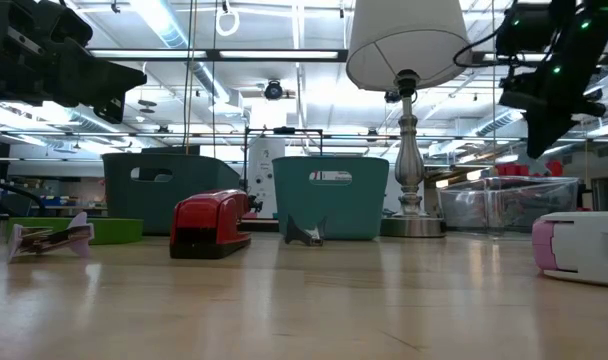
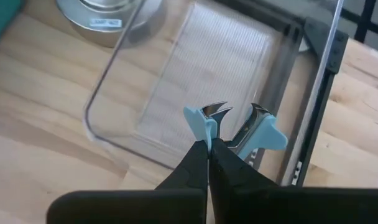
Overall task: Pick and place Stapler, Stapler remover, tape
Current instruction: Put the blue staple remover into the transparent bin, then put the pink stapler into the blue bin
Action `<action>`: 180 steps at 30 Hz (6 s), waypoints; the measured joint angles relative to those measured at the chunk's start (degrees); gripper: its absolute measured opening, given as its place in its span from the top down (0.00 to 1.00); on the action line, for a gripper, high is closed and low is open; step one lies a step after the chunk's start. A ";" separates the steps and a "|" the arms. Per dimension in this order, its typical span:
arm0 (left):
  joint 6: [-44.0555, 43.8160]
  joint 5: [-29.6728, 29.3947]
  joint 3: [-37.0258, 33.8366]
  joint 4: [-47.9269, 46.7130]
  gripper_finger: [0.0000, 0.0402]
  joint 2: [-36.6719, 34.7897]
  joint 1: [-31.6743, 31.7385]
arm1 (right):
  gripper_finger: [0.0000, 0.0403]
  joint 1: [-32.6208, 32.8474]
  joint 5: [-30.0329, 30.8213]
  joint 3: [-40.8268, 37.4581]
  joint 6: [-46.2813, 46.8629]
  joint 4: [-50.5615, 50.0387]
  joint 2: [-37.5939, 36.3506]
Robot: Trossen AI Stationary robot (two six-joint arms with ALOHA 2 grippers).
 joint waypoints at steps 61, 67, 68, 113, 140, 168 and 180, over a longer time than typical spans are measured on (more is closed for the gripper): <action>0.01 0.00 0.00 0.00 0.99 0.00 0.01 | 0.60 -11.91 -8.45 0.00 -5.96 15.26 2.28; 0.01 -0.02 -0.01 0.00 0.99 0.00 0.01 | 0.60 -11.52 -13.58 0.00 -5.99 15.29 -2.17; 0.01 -0.01 0.00 0.00 0.99 0.00 -0.01 | 0.60 -11.27 -13.70 0.00 -6.00 15.28 -2.89; 0.01 -0.02 -0.02 0.00 0.99 0.00 -0.01 | 0.60 22.55 -27.71 0.02 -7.69 25.53 -8.37; 0.01 -0.02 0.00 0.00 0.99 0.00 0.01 | 0.60 52.86 -24.85 0.04 -6.80 27.66 3.97; 0.01 -0.02 -0.02 0.00 0.99 0.00 0.01 | 0.53 59.43 -31.06 0.04 -7.43 34.92 20.35; 0.01 0.00 -0.01 0.00 0.99 0.00 -0.01 | 0.19 63.65 -27.35 0.04 -19.06 34.69 28.15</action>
